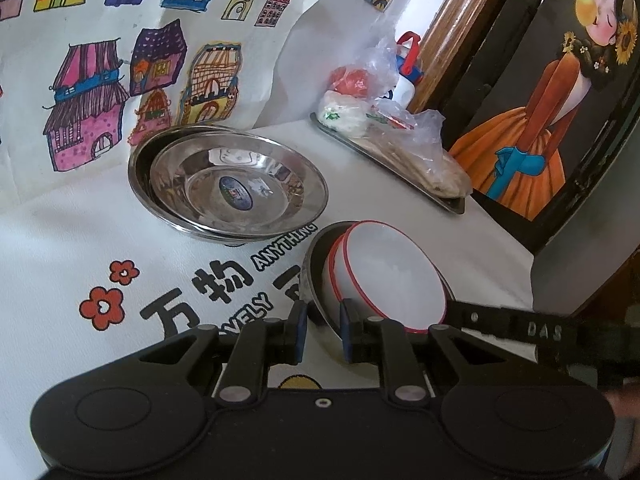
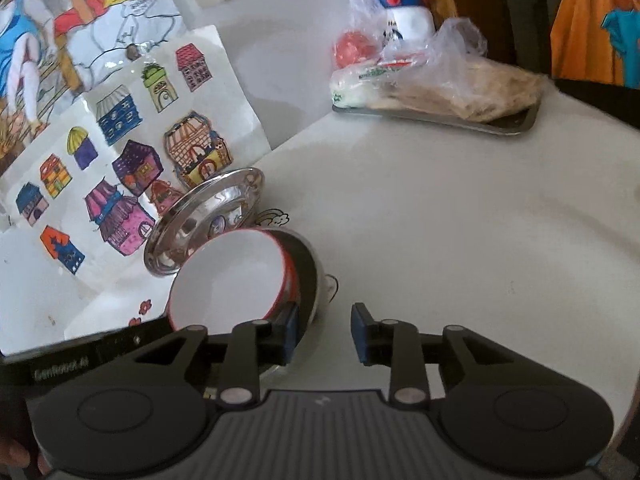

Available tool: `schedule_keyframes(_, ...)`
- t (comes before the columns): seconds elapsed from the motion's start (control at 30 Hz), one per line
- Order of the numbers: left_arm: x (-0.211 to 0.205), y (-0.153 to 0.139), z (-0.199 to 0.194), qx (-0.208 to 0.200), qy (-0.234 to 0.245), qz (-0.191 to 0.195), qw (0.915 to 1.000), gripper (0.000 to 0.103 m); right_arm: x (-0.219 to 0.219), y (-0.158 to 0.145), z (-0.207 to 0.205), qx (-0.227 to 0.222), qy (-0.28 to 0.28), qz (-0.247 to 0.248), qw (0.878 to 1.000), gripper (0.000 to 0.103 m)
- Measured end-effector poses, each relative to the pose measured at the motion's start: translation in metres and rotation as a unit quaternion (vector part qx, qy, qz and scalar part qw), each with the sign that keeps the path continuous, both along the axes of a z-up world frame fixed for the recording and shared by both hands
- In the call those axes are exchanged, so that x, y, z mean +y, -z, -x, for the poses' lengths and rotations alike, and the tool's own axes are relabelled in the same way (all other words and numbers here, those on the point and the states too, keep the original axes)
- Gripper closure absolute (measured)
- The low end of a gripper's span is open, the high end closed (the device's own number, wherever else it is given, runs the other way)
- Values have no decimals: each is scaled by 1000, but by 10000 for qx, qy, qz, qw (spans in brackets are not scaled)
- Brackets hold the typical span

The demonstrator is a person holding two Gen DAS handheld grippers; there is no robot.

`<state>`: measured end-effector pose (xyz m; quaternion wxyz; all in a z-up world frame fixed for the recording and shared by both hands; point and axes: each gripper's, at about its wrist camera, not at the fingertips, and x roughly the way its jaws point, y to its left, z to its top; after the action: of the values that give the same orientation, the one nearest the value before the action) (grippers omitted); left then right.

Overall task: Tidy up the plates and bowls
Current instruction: 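Lift the steel bowl with both grippers and carry it toward the steel plates, then lower the steel bowl with both grippers onto the stacked steel plates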

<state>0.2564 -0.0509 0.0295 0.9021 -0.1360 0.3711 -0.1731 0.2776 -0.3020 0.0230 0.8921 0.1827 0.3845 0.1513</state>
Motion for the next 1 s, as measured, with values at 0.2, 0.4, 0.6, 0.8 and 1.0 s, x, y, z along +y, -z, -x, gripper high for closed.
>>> schedule_keyframes(0.2, 4, 2, -4, -4, 133, 76, 9999, 79, -10, 8, -16, -106, -574, -411, 9974, 81)
schedule_keyframes(0.4, 9, 7, -7, -43, 250, 269, 9993, 77, -7, 7, -11, -307, -599, -329, 9972, 83)
schedule_keyframes(0.6, 7, 8, -4, -210, 303, 187, 9991, 77, -8, 8, -3, -455, -547, -333, 9969, 83)
schedule_keyframes(0.8, 5, 7, -3, -173, 262, 168, 9994, 77, -7, 7, 1, -456, -489, -287, 9973, 83)
schedule_keyframes(1.0, 5, 7, -6, -167, 257, 223, 9993, 77, -10, 9, 4, -453, -413, -334, 9976, 83)
